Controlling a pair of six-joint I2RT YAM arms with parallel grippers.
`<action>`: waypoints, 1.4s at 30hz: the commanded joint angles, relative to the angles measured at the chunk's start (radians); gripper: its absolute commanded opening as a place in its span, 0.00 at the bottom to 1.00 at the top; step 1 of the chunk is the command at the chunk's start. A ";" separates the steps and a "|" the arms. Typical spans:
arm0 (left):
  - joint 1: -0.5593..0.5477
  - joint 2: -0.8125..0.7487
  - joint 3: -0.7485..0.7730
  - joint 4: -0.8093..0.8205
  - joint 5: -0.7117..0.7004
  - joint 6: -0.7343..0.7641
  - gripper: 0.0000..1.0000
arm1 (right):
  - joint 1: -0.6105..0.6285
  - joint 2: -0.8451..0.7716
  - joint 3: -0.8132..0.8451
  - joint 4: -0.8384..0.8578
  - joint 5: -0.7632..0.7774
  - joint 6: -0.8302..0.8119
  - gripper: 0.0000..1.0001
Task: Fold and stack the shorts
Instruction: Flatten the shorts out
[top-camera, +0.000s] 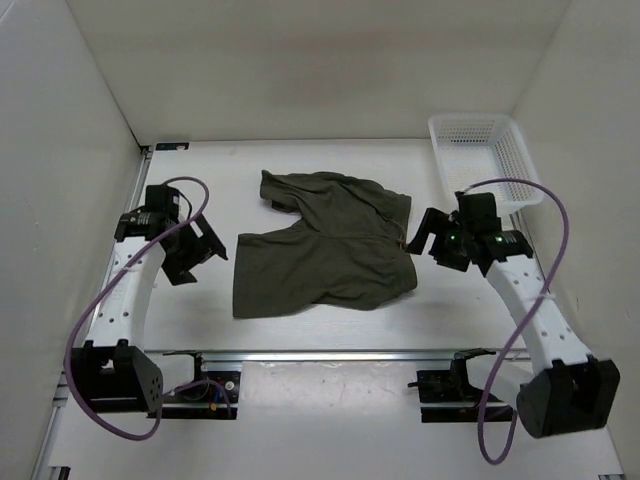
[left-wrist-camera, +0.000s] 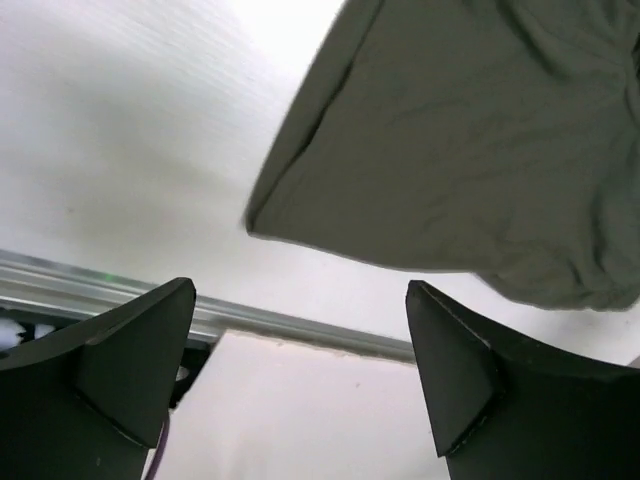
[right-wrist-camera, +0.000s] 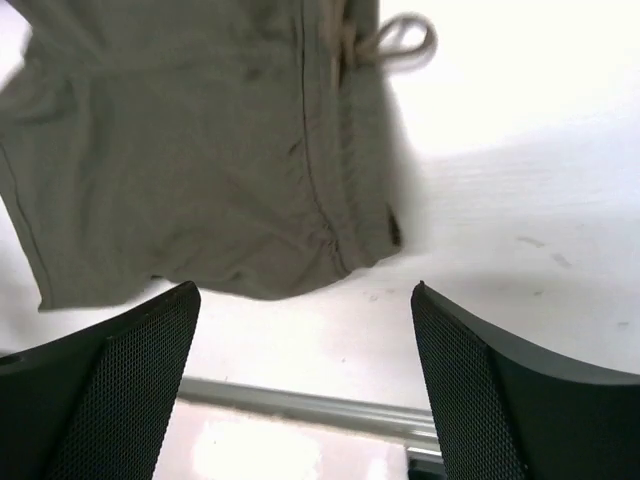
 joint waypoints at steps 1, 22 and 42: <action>0.041 0.024 0.119 0.055 -0.019 0.050 0.99 | -0.004 -0.066 0.045 -0.020 0.125 -0.058 0.91; -0.118 1.141 1.203 0.065 -0.001 0.095 0.80 | -0.004 1.001 0.939 -0.040 0.121 -0.098 0.54; -0.161 1.487 1.533 0.229 0.110 0.055 0.72 | -0.004 1.287 1.206 -0.103 0.147 -0.074 0.61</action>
